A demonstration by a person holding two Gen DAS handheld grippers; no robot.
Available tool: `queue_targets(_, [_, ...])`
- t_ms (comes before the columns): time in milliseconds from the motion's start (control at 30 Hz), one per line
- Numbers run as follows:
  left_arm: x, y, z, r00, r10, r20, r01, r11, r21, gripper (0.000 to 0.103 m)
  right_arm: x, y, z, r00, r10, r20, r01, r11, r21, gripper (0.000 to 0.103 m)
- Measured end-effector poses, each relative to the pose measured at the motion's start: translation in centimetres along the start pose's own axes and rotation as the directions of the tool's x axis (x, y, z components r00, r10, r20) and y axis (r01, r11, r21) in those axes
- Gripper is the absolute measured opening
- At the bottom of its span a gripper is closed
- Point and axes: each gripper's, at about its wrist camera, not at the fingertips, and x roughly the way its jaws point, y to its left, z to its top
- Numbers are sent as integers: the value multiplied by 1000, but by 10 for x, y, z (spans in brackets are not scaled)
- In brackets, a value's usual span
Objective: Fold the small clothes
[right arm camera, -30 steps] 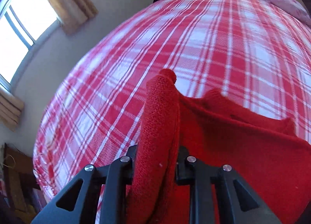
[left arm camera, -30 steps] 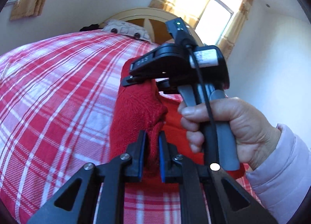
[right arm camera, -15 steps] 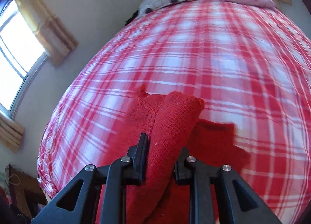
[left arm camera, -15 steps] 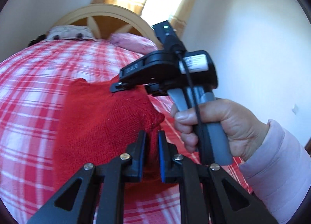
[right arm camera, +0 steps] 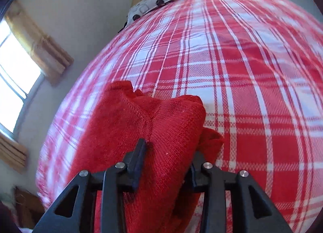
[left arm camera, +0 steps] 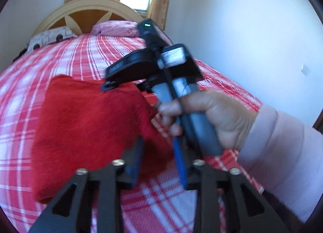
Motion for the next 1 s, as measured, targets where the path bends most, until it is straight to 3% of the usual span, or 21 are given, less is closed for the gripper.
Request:
queue_targets(100, [-33,25,-8,999,1,40,-1,1000,4,70,-40,-12,-11,990,90,109,-100,991,94,40])
queue_targets(200, [-60,54,-19,996,17,86,-14,999,-39,78,-80,-6,-39,984,63,169,-77,994,77,46])
queue_targets(333, [-76,91,-26,990,99,99,-86,987,-135,78,-114,17,-93,981,0,193,-4,1000,17,46])
queue_targets(467, [-68,123,-23,983,177,39,-163,956,-243,78,-123,47,-132,968,-70,241,86,995,-57,46])
queue_targets(600, [-47,129,-15,976,217,-24,-217,949,-227,78,-108,49,-146,965,-125,230,137,990,-40,46])
queue_targets(733, [-27,130,-24,948,301,-102,-315,934,-172,78,-85,42,-163,969,-170,177,175,984,-13,46])
queue_targets(1000, [-20,128,-38,930,333,-152,-357,919,-168,80,-75,53,-187,934,-281,222,293,956,-21,45])
